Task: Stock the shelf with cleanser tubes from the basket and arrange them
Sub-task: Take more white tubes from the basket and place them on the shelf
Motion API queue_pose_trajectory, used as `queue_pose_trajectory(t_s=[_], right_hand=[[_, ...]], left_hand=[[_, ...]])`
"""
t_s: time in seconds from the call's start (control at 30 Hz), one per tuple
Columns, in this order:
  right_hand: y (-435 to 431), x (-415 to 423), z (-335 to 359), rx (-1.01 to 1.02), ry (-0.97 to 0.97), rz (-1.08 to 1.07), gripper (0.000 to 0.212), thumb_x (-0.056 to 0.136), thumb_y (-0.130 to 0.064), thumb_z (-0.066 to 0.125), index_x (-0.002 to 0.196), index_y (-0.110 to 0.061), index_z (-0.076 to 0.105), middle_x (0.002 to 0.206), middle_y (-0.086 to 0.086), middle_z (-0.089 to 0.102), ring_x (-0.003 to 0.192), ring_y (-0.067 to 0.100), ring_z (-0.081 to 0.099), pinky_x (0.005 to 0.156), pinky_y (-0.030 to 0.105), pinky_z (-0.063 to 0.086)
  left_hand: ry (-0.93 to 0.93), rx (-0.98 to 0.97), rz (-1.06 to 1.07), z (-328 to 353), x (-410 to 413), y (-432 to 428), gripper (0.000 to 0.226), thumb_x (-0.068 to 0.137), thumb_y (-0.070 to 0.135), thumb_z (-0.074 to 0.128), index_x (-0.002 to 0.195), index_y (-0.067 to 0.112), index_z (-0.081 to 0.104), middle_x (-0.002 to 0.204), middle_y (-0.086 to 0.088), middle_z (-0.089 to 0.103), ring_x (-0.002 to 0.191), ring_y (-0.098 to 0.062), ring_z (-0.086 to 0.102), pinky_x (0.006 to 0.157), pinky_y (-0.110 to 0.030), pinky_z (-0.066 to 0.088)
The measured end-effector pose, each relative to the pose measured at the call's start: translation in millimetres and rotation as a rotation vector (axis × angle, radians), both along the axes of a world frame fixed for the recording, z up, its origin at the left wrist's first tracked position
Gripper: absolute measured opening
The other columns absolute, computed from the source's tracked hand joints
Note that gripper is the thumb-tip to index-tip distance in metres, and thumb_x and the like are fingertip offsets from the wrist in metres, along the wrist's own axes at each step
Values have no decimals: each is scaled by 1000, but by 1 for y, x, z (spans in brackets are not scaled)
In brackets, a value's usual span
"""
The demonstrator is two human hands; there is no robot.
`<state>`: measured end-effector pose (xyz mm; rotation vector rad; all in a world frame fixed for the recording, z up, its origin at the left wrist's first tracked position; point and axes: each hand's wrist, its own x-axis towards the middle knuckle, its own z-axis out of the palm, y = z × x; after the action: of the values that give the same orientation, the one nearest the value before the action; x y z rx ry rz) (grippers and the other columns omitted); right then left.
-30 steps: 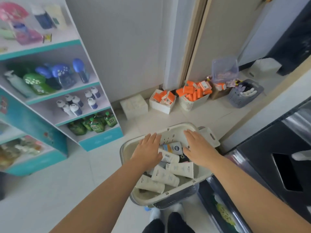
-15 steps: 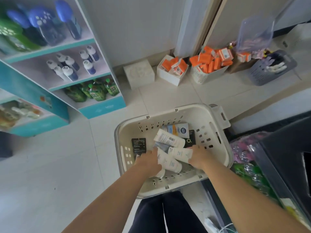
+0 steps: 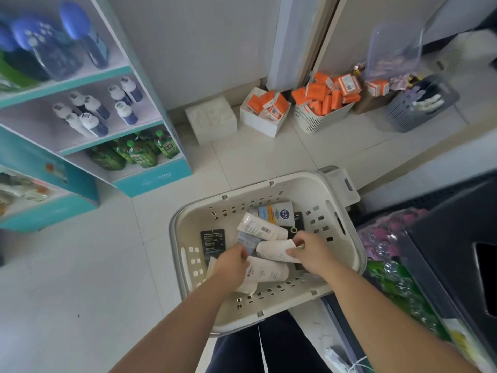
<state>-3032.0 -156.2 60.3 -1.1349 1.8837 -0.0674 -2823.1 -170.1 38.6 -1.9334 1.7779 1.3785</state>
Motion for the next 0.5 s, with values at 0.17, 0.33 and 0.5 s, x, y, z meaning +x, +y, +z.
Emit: queue_pose_trajectory(t_s=[0.17,0.33,0.5], right_hand=[[10,-6,12,-63,-46,-111,16,92,-25,63,108,-21,63,105,-4,63,95,17,60,81,38,55],[10,-11,33,-242,-46,-238,29,94,-24,60,122,-17,66,112,-2,67,99,13,58,83,26,45],[27,-28,56,-370,-277,-546,24,93,-18,63,116,-19,69,105,-8,67,106,17,62,80,37,60]], left_hand=[[70,73,-118,2,-10,9,30,88,17,66,106,22,43,104,1,58,96,-17,58,78,-31,50],[78,-3,-127,5,-12,10,29,92,20,62,120,21,52,115,1,62,99,-16,57,79,-27,46],[192,-194,-113,32,-6,-16,28,97,22,54,124,23,62,120,7,64,104,-10,60,91,-27,47]])
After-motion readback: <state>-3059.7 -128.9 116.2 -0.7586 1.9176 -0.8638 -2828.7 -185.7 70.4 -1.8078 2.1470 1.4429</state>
